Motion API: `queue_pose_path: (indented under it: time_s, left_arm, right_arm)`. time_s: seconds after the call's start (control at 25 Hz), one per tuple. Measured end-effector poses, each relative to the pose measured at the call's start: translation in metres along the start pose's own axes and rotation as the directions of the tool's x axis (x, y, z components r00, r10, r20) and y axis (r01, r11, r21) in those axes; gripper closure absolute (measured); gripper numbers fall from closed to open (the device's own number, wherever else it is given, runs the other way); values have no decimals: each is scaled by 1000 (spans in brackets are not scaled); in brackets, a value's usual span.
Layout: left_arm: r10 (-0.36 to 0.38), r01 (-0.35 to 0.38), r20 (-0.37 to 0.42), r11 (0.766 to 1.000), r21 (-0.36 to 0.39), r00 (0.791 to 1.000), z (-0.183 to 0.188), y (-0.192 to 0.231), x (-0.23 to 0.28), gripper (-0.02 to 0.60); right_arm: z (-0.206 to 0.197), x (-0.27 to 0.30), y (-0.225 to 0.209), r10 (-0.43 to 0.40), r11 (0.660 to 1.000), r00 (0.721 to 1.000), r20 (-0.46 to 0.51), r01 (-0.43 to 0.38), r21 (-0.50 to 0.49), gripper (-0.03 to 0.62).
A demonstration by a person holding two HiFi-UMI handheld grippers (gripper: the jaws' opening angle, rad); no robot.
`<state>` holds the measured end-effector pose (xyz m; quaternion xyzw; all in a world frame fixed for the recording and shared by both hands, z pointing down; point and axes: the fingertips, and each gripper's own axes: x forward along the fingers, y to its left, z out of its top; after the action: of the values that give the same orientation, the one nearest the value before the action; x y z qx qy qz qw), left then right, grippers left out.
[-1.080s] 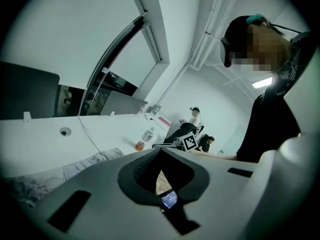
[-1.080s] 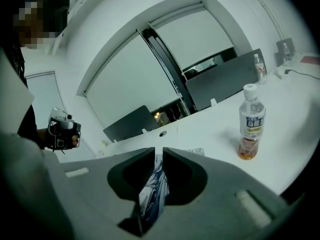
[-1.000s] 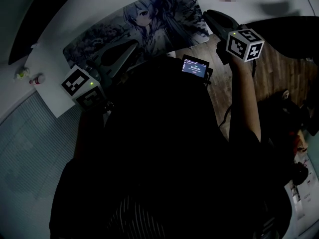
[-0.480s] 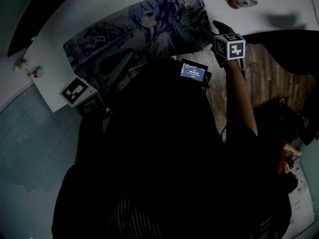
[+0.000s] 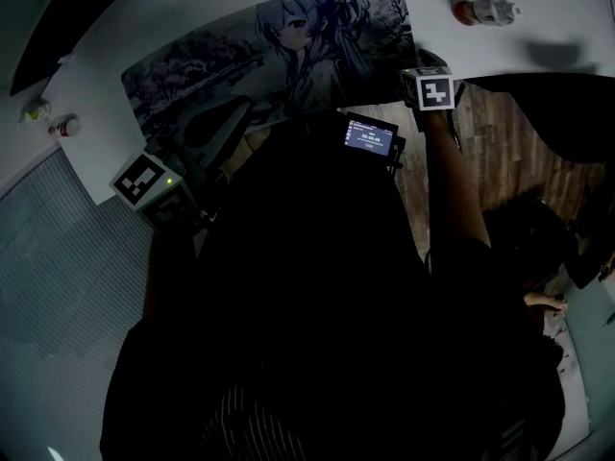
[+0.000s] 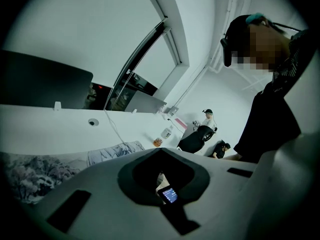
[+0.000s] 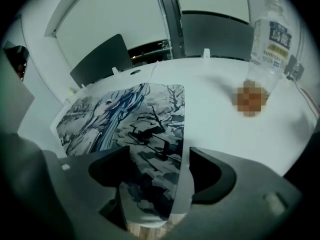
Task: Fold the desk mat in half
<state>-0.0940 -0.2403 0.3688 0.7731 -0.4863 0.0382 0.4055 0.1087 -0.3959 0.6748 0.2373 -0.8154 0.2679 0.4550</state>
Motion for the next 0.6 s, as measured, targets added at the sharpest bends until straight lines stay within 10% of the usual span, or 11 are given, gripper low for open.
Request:
queue_pose_path:
  time_s: [0.6]
  left_arm:
    - [-27,27,38,1000,8,999,-2,-6,-3,581]
  right_arm:
    - [1,11,5,5,992,995,-99,-18,-127,485]
